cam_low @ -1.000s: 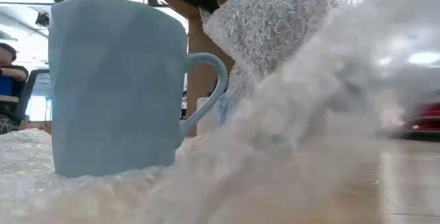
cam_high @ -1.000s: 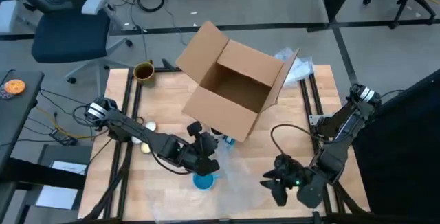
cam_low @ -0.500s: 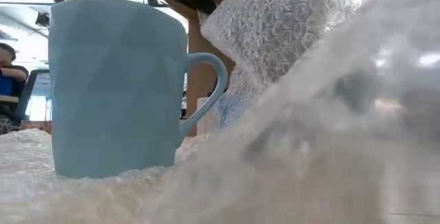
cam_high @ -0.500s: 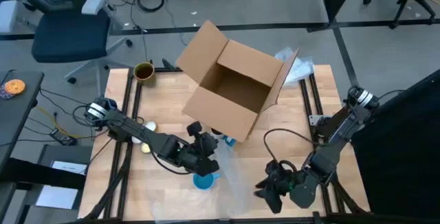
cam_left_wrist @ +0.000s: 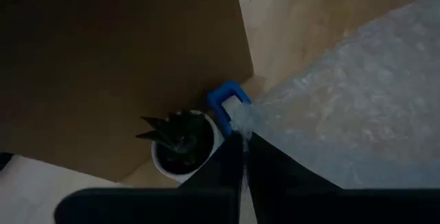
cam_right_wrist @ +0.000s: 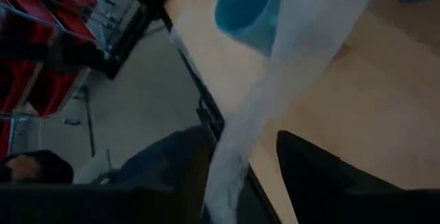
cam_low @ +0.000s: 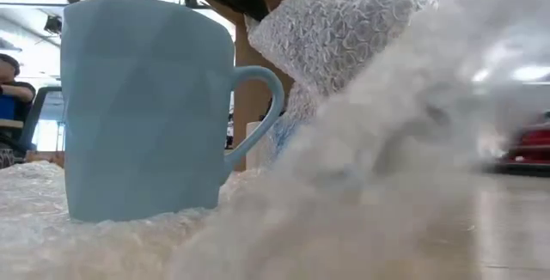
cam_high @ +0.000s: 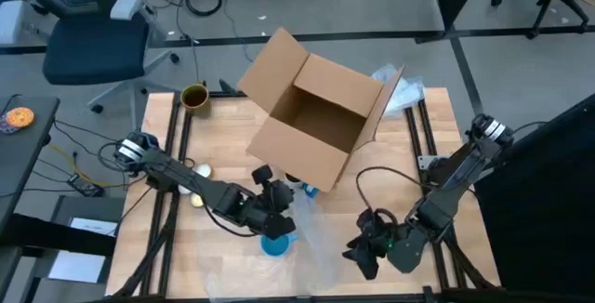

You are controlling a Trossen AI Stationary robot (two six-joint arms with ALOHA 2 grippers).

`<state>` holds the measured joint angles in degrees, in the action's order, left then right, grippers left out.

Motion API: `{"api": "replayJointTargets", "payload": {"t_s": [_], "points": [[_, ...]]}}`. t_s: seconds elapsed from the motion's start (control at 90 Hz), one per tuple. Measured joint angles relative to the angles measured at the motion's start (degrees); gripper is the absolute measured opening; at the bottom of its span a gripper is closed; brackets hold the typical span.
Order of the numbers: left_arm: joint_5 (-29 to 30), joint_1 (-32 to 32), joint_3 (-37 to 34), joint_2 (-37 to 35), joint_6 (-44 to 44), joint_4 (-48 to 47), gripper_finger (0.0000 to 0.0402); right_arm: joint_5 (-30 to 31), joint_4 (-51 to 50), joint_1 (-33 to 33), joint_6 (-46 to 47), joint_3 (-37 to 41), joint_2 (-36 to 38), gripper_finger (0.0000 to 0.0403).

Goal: Wrap mug
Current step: Wrap the blue mug with the bubble wrap on the table

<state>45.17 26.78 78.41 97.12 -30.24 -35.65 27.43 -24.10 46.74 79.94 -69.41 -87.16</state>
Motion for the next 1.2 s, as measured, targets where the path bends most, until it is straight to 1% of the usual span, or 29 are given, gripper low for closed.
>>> {"api": "replayJointTargets", "payload": {"t_s": [0.156,0.233,0.311,0.422,0.467,0.633,0.789,1.0,1.144,1.2], "points": [[0.1,0.0,0.0,0.0,0.1,-0.3,0.0,-1.7,4.8,0.0,-1.0,0.0,-4.1,0.0147],[0.1,0.0,0.0,0.0,0.2,-0.4,0.0,-3.4,7.6,0.0,-2.7,0.0,-5.4,0.0133],[0.1,0.3,0.0,0.0,0.2,-0.8,0.0,-4.0,9.1,0.0,-4.3,0.0,-5.7,0.01],[0.1,1.1,0.0,0.0,1.1,-0.8,0.0,-3.1,9.1,0.4,-6.0,0.0,-5.6,0.0025],[0.1,1.6,0.0,0.0,1.3,-0.8,0.0,-2.7,9.3,0.4,-7.0,0.0,-5.4,0.0011],[0.3,4.5,0.0,0.0,1.3,-1.5,0.0,-2.6,9.5,0.3,-8.2,0.0,-5.1,0.0002],[3.2,7.8,0.1,0.0,1.5,-1.5,0.0,-2.6,9.5,-0.4,-9.3,0.0,-5.1,0.0001],[3.5,12.0,0.1,0.0,1.5,-1.6,0.0,-2.5,9.5,-1.4,-9.8,0.0,-5.1,0.0],[7.8,14.2,0.1,0.0,1.5,-1.7,0.0,-2.4,11.0,-2.3,-11.9,0.0,-5.1,0.0],[8.3,14.8,0.1,-0.1,1.5,-1.6,0.0,-2.3,12.8,-2.7,-13.5,0.0,-5.1,0.0]]}}
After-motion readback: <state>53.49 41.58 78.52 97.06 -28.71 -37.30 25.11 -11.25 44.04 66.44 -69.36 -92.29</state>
